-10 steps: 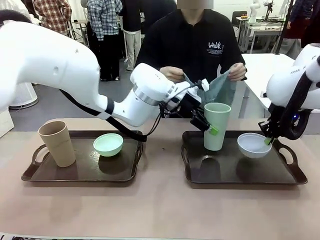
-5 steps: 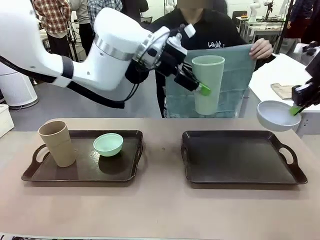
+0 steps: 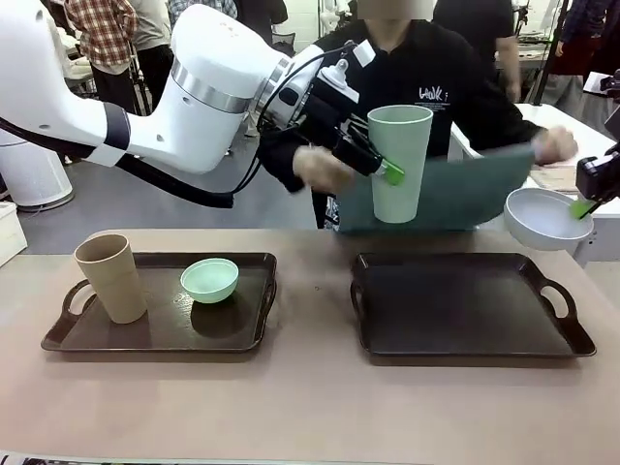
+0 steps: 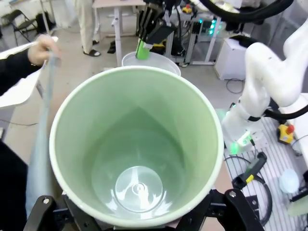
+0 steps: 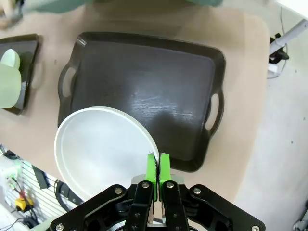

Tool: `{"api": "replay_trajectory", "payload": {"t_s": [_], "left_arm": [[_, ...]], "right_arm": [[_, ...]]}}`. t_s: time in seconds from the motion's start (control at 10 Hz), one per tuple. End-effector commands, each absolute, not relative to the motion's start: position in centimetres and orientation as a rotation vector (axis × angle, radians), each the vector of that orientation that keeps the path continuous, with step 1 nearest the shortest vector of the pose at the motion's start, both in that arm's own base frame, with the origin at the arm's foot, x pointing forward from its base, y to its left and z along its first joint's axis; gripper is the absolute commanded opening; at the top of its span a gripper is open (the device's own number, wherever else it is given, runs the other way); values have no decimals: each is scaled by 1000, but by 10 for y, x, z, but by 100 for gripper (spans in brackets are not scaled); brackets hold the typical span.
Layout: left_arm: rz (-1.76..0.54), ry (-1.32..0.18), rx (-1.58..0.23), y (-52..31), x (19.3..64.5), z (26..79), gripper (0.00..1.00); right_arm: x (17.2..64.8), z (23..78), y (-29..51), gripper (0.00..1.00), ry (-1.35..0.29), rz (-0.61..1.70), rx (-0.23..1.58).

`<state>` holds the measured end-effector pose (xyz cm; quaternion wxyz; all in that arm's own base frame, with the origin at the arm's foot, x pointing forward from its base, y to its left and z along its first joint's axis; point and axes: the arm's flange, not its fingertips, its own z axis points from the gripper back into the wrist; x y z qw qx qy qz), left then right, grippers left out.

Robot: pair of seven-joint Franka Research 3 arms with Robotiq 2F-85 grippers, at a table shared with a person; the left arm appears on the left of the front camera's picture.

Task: Set up a tray with a mat and arrange the tableware.
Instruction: Place the Picnic Bowl and Reusable plastic cup back onto the Handle tray in front of the human's position.

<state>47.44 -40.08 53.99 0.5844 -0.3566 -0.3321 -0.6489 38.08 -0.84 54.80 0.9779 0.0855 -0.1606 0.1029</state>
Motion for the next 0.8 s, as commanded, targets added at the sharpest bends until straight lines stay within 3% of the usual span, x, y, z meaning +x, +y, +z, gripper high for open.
{"api": "replay_trajectory", "payload": {"t_s": [0.0, 0.7], "left_arm": [[-1520, -794, -836, -401, 477, 546, 0], [-1520, -794, -836, -401, 477, 546, 0]], "right_arm": [[384, 547, -7, 0, -331, 211, 167], [384, 547, -7, 0, -331, 211, 167]]}}
